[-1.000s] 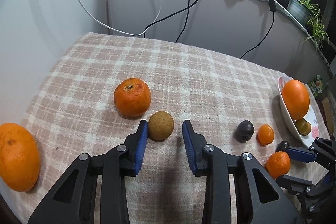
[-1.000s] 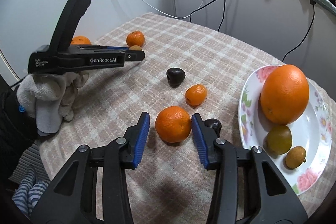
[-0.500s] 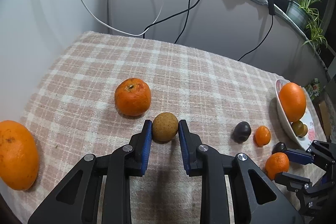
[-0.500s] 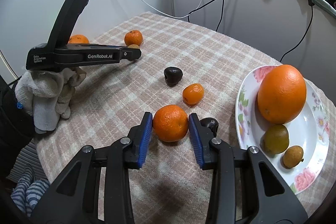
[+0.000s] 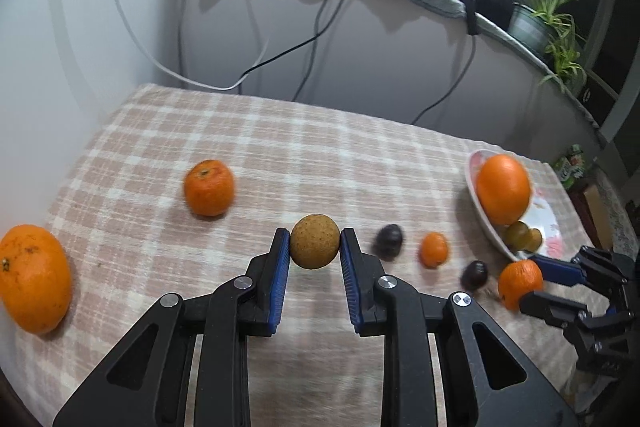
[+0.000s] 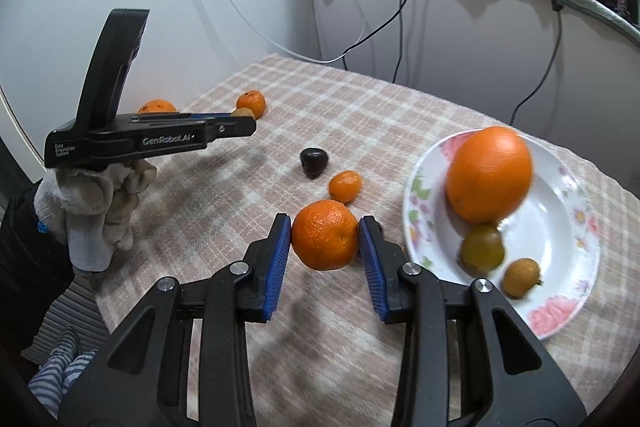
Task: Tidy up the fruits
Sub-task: 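Place the mandarin on the plate with the right gripper while the left gripper places a small fruit there, then grasp a dark plum with the right gripper while the left gripper grasps a mandarin, then carry the dark plum and the mandarin over the plate with both grippers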
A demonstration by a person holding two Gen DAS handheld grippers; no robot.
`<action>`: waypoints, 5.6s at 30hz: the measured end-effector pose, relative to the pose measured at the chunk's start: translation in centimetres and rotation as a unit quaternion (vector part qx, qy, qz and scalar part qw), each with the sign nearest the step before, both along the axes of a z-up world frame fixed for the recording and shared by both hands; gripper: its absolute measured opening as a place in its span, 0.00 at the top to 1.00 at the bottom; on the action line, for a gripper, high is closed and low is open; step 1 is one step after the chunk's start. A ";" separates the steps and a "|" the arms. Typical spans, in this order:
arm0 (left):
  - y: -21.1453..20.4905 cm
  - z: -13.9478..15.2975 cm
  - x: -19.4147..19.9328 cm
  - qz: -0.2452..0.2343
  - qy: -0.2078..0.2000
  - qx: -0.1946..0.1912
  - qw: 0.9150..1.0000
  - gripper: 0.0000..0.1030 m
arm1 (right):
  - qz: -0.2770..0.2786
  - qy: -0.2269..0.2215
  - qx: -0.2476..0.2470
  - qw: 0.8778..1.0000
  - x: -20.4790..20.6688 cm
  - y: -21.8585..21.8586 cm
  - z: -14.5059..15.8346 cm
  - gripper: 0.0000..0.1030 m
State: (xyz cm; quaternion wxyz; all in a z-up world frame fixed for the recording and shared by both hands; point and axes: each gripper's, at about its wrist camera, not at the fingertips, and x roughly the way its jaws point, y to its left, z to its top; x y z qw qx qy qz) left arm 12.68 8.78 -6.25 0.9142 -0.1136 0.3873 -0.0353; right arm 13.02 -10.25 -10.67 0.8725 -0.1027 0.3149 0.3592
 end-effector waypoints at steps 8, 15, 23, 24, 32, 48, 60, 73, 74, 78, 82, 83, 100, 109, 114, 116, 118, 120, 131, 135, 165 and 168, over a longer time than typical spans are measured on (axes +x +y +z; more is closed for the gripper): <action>-4.3 1.3 -0.4 -0.047 -0.013 -0.014 0.999 0.77 | -0.037 -0.007 0.019 0.999 0.0 -4.4 1.3 0.64; -8.1 1.8 -0.2 -0.087 -0.017 -0.025 0.996 0.77 | -0.076 -0.007 0.035 0.996 1.3 -8.6 2.1 0.64; -12.0 1.7 0.4 -0.121 -0.013 -0.026 0.992 0.77 | -0.108 -0.001 0.049 0.993 3.1 -11.5 2.0 0.64; -12.4 1.7 0.4 -0.124 -0.013 -0.025 0.992 0.77 | -0.113 0.001 0.049 0.992 3.5 -11.9 1.9 0.64; -15.1 1.6 1.2 -0.145 -0.011 -0.011 0.989 0.77 | -0.131 0.011 0.044 0.990 5.8 -13.2 1.4 0.64; -16.7 0.9 2.6 -0.154 0.004 0.009 0.988 0.77 | -0.138 0.025 0.028 0.990 9.3 -13.0 0.1 0.64; -17.0 0.9 2.8 -0.159 0.006 0.009 0.987 0.53 | -0.141 0.033 0.020 0.989 9.7 -13.0 -0.3 0.63; -16.0 1.6 1.4 -0.145 -0.006 0.013 0.989 0.37 | -0.149 0.003 0.037 0.988 8.2 -13.0 1.6 0.18; -15.9 1.6 1.3 -0.144 -0.008 0.014 0.989 0.37 | -0.149 0.003 0.037 0.988 8.1 -13.0 1.7 0.18; -15.2 1.9 0.8 -0.138 -0.013 0.015 0.990 0.37 | -0.149 0.000 0.039 0.988 7.4 -12.9 2.2 0.15; -13.8 2.2 -0.2 -0.129 -0.020 0.014 0.991 0.37 | -0.144 -0.007 0.037 0.989 6.5 -12.3 2.7 0.13; -13.4 2.2 -0.4 -0.126 -0.021 0.015 0.992 0.37 | -0.141 -0.009 0.037 0.989 6.1 -12.0 2.8 0.13; -1.8 0.4 -3.3 -0.015 -0.007 0.040 0.999 0.37 | -0.014 -0.010 0.034 0.999 0.0 -3.9 3.0 0.13; 2.6 -0.6 -1.6 0.028 -0.004 0.015 0.999 0.42 | 0.040 -0.028 -0.016 0.999 0.1 2.1 1.9 0.17; 4.2 -1.3 0.0 0.051 0.000 -0.002 0.999 0.49 | 0.051 -0.010 -0.029 0.998 1.8 4.8 1.0 0.25; 4.7 -1.6 0.7 0.059 0.003 -0.005 0.998 0.51 | 0.052 -0.007 -0.037 0.998 2.5 5.8 0.5 0.30; 5.2 -2.0 1.4 0.065 0.007 -0.005 0.998 0.51 | 0.053 -0.004 -0.050 0.997 3.2 6.8 -0.1 0.36; 5.5 -2.3 2.0 0.071 0.010 -0.004 0.997 0.54 | 0.050 -0.002 -0.060 0.997 3.9 7.6 -0.5 0.39; 6.2 -3.4 4.1 0.074 0.029 -0.014 0.997 0.59 | 0.033 0.024 -0.093 0.995 7.1 9.8 -2.1 0.52; 6.5 -3.5 4.3 0.077 0.031 -0.018 0.996 0.61 | 0.039 0.026 -0.100 0.994 7.1 10.2 -2.6 0.58; 6.3 -2.6 2.3 0.073 0.009 -0.032 0.997 0.66 | 0.017 0.006 -0.061 0.998 6.4 8.3 -0.9 0.75; 5.7 -2.1 1.3 0.067 0.004 -0.034 0.997 0.67 | 0.019 0.001 -0.054 0.998 5.8 7.7 -0.4 0.75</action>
